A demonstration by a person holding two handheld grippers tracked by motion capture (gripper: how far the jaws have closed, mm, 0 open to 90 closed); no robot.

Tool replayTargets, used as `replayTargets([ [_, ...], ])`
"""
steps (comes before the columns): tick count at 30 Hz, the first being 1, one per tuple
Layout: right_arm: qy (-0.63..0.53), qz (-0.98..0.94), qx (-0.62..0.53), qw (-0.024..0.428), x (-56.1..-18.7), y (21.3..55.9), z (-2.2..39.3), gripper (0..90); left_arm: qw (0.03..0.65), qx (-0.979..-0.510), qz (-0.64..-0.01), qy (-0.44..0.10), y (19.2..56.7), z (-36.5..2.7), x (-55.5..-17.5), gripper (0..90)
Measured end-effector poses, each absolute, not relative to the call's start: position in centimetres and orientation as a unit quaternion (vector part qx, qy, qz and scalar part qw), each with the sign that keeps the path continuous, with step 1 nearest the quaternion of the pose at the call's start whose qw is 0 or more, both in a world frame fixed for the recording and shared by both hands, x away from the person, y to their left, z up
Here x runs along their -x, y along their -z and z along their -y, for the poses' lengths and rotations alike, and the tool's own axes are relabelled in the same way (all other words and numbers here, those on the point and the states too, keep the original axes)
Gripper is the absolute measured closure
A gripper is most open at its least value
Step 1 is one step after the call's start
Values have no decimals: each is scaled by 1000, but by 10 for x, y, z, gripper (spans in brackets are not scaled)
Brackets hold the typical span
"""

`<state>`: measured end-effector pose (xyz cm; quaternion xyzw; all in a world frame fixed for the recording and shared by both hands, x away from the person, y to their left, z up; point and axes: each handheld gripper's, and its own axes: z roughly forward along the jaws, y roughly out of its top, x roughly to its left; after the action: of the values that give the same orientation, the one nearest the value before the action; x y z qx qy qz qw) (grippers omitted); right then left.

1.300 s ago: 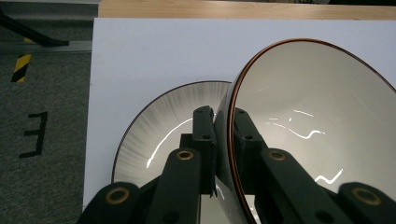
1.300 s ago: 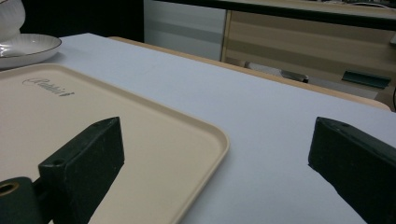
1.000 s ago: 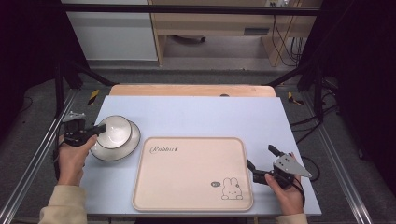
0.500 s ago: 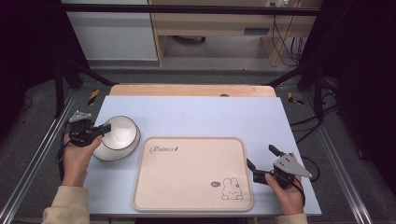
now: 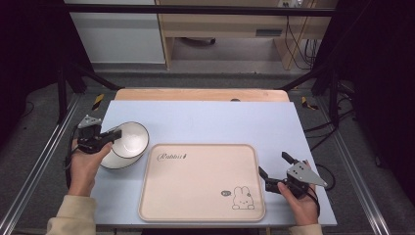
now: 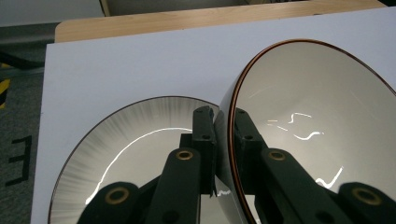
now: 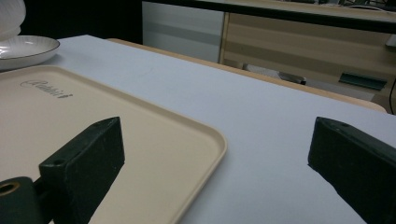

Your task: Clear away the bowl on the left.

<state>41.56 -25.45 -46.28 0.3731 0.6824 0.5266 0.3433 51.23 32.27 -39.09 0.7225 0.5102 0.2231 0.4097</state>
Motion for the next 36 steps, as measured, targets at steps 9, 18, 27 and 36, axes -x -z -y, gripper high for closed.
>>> replayTargets([
  [9, -527, -682, -372, 344, -416, 463, 255, 39, 427, -738, -484, -198, 385, -297, -509, 822],
  [18, -529, -681, -372, 344, -415, 462, 255, 39, 424, -763, -453, -182, 389, -264, -507, 822],
  [27, -528, -682, -371, 344, -415, 462, 255, 39, 423, -786, -424, -155, 400, -228, -504, 822],
  [36, -529, -682, -372, 343, -415, 462, 256, 39, 423, -795, -410, -145, 403, -210, -500, 822],
])
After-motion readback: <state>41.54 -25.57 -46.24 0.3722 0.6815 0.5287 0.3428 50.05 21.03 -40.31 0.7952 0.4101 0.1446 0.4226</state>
